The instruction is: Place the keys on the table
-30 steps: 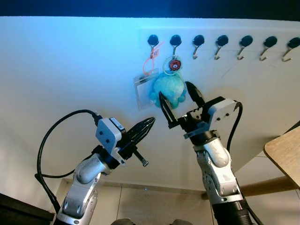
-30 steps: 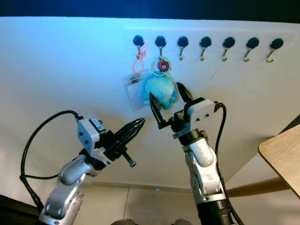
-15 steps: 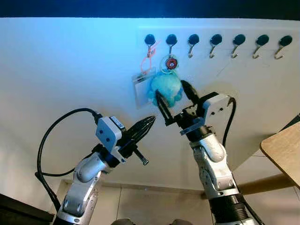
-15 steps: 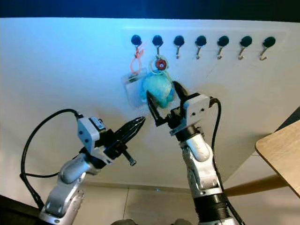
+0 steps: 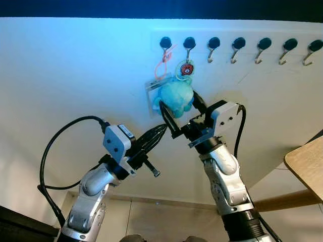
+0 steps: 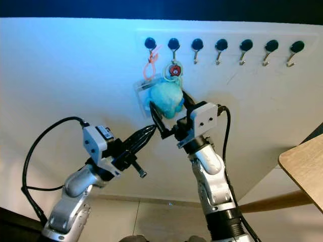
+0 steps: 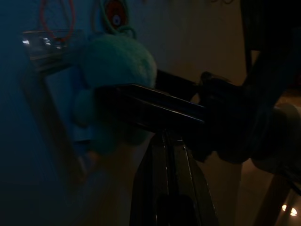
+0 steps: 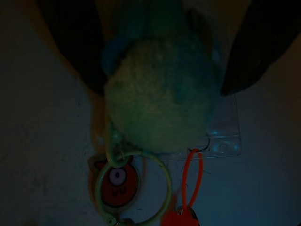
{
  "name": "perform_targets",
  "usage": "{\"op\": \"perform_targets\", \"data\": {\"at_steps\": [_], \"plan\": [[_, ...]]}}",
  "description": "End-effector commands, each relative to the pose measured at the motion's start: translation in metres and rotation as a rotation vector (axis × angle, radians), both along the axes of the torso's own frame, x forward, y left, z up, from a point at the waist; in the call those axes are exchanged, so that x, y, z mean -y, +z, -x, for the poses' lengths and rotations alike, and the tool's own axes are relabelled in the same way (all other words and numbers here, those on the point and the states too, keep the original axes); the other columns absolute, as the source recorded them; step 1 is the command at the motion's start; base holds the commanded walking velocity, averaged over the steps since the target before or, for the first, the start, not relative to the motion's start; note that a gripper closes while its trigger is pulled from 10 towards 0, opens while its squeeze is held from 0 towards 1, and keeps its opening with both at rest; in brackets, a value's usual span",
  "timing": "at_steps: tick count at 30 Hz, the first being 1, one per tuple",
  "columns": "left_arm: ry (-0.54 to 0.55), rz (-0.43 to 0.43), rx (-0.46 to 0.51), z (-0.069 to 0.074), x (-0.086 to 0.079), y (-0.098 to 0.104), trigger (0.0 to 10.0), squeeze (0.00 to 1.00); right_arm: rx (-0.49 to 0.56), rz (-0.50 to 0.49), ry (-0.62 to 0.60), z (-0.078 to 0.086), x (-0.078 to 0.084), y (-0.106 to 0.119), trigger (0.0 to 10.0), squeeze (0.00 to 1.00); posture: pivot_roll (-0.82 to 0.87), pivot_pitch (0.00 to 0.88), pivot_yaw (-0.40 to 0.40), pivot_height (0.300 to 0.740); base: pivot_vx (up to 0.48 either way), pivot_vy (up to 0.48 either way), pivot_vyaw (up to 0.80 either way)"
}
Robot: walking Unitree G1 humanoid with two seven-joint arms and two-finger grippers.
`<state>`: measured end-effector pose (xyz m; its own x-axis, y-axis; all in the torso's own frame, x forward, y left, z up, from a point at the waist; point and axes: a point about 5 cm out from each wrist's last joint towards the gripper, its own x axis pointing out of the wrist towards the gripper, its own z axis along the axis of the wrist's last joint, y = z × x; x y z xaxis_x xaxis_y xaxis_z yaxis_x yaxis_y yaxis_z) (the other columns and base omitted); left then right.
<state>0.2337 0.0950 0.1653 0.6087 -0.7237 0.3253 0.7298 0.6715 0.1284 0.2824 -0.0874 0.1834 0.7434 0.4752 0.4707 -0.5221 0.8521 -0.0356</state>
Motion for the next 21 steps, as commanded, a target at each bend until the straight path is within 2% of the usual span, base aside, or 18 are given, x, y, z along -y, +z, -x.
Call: {"op": "perform_targets", "data": {"at_steps": [1,14,21], "plan": [[-0.012,-0.002,0.005,0.001,0.002,0.001,10.0,0.00,-0.016,-0.014,0.009,0.002,-0.001,-0.002,0.0,0.00,0.02,0.042,0.034,0.740,0.000,0.000,0.00],[-0.034,0.008,0.027,0.001,0.006,0.005,10.0,0.00,0.020,-0.029,-0.005,0.008,0.002,0.004,0.0,0.00,0.01,0.046,0.037,0.740,0.000,0.000,0.00],[-0.041,0.007,0.038,-0.001,0.008,0.008,10.0,0.00,0.060,-0.051,-0.028,0.018,0.005,0.015,0.0,0.00,0.01,0.050,0.041,0.740,0.000,0.000,0.00]]}}
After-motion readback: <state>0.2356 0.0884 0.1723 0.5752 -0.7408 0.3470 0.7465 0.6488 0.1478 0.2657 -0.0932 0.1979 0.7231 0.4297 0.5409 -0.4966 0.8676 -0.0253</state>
